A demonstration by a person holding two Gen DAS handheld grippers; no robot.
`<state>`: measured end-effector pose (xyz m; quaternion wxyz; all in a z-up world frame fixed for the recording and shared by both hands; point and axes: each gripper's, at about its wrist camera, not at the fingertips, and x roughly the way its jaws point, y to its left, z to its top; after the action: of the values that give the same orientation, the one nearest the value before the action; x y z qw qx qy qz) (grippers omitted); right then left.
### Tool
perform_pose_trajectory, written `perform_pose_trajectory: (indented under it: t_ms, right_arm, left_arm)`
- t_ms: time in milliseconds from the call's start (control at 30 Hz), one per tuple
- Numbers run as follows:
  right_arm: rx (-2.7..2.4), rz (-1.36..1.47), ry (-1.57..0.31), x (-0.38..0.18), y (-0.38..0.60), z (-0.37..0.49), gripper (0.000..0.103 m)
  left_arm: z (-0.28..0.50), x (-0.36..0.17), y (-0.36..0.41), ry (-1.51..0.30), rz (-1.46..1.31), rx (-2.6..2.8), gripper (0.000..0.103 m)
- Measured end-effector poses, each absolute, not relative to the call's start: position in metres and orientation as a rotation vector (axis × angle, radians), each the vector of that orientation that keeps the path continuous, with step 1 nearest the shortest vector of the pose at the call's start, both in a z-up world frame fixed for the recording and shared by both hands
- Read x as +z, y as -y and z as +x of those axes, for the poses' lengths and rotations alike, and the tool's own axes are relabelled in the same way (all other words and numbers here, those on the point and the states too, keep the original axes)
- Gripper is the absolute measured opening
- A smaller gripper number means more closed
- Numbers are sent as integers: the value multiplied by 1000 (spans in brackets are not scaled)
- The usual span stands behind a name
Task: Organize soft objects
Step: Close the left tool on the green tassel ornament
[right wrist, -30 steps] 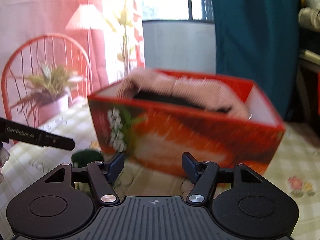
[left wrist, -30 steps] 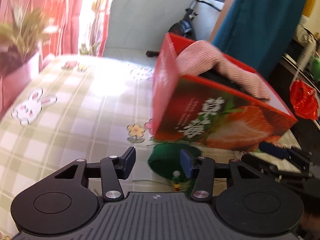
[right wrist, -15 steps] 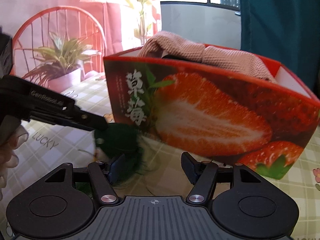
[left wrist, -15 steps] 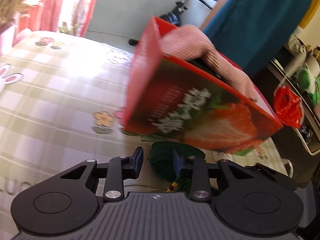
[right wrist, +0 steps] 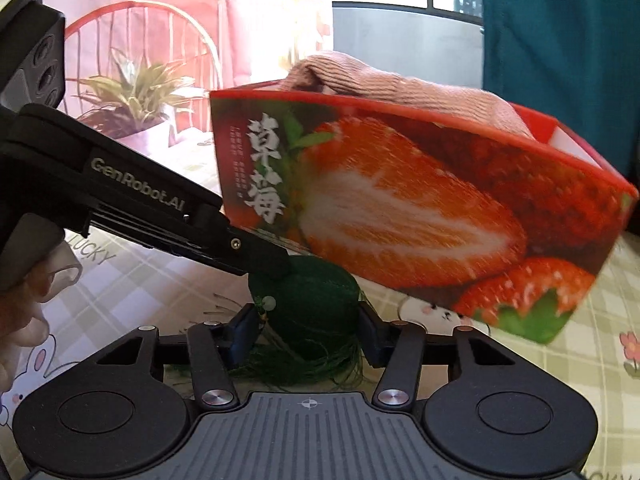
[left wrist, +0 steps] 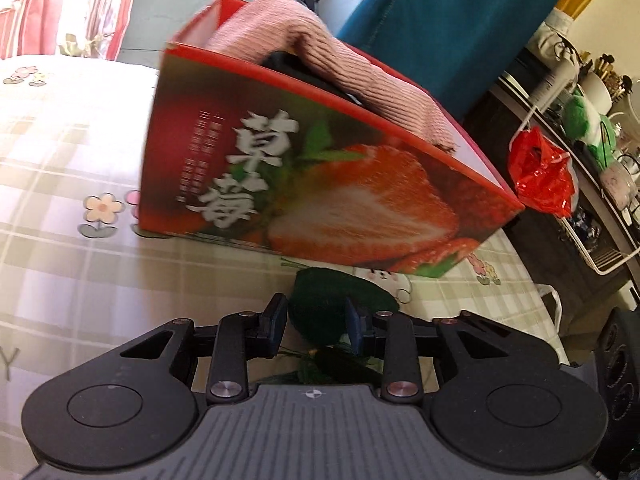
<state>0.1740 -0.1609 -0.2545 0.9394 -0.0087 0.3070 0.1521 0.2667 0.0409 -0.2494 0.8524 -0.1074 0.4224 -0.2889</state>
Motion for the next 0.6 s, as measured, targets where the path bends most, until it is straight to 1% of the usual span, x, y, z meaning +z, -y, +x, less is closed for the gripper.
perform_pose_trajectory:
  t_ms: [233,600]
  right_arm:
    - [292,31,-632,-249,174,174,44]
    - [301,26,-504,-205,197,158,43]
  left_arm:
    - [258,-240,-22,-861,-216,-614,34]
    - [240,-177,3,-737,-163,-627,34]
